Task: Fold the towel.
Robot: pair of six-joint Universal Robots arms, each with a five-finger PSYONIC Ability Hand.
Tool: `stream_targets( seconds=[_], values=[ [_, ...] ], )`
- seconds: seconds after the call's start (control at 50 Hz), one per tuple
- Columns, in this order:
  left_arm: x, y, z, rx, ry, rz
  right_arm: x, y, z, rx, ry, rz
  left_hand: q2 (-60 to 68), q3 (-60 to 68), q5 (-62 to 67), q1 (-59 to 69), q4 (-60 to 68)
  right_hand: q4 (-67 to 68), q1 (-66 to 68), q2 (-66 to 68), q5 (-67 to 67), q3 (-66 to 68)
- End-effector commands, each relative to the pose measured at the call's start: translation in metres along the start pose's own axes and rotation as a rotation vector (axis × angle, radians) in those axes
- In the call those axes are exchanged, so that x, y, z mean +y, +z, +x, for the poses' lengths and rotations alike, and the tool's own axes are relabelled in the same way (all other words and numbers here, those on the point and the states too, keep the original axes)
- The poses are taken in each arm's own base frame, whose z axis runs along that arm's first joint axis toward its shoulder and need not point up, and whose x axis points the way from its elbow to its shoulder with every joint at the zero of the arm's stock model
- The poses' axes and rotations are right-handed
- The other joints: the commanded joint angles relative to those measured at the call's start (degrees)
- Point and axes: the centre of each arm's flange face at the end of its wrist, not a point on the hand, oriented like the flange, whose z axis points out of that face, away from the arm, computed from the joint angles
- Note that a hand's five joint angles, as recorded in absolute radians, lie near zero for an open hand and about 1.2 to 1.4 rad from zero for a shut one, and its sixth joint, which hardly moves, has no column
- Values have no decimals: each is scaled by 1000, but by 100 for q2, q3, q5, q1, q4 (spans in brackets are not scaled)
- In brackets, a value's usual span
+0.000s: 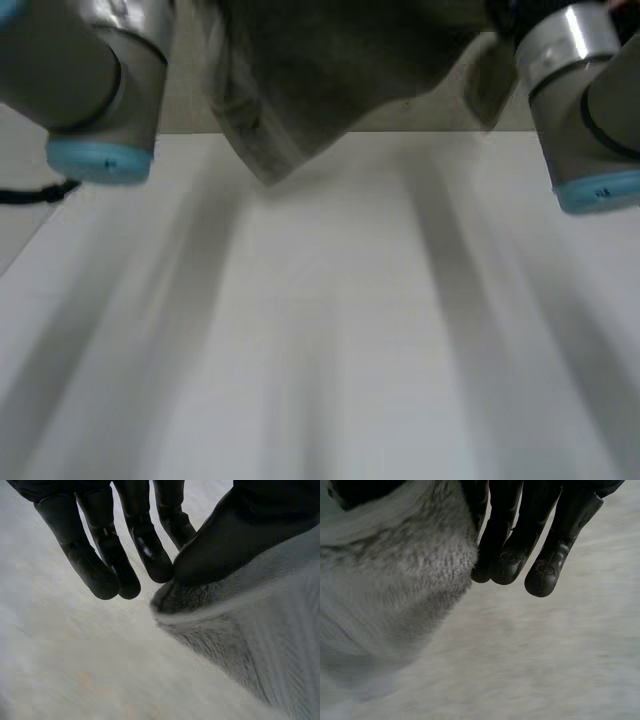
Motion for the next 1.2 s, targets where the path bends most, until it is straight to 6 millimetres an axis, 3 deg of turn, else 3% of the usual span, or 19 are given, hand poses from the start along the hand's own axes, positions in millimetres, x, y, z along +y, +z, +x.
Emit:
stream_targets(
  seconds=[0.02,0.04,0.08,0.1,0.14,0.16,0.24,0.3,0.56,0.64,0.72,0.78,0.94,1.2],
  values=[
    [93,-64,45,279,18,-368,32,-50,-59,-438,41,-236,-711,-867,-1689,-280,-750,341,514,388,225,351],
    [93,-64,45,279,18,-369,32,-50,-59,-439,42,-237,-711,-867,-1689,-280,-750,341,514,388,225,351],
    [116,-97,60,403,68,-451,45,-76,-77,-599,56,-347,-711,-867,-1689,-280,-750,341,514,388,225,351],
    [116,-97,61,404,68,-451,45,-76,-77,-600,56,-348,-711,-867,-1689,-280,-750,341,514,388,225,351],
    [135,-131,71,520,173,-516,61,-97,-88,-718,72,-449,-711,-867,-1689,-280,-750,341,514,388,225,351],
    [135,-131,71,521,173,-516,61,-97,-88,-719,73,-450,-711,-867,-1689,-280,-750,341,514,388,225,351],
    [149,-165,74,634,342,-560,70,-117,-97,-798,93,-523,-711,-867,-1689,-280,-750,341,514,388,225,351],
    [150,-175,68,648,374,-583,69,-127,-96,-814,93,-544,-711,-867,-1689,-280,-750,341,514,388,225,351],
    [131,-196,60,654,375,-592,57,-147,-56,-717,221,-602,-711,-867,-1689,-280,-750,341,514,388,225,351],
    [135,-196,59,635,379,-580,65,-150,-56,-709,228,-628,-711,-867,-1689,-280,-750,341,514,388,225,351],
    [147,-201,65,631,380,-579,72,-153,-61,-695,228,-632,-2839,-2996,-3818,-2408,-2879,341,514,388,225,351],
    [158,-206,70,621,386,-598,77,-156,-64,-689,229,-638,-3482,-3639,-4460,-3051,-3521,341,514,388,225,351],
    [177,-214,73,596,404,-651,93,-155,-65,-636,224,-645,-3652,-3809,-4631,-3221,-3691,341,514,388,225,351],
    [173,-225,70,592,333,-699,110,-155,-65,-604,274,-700,-4156,-4313,-5135,-3725,-4196,341,514,388,225,351]
  ],
)
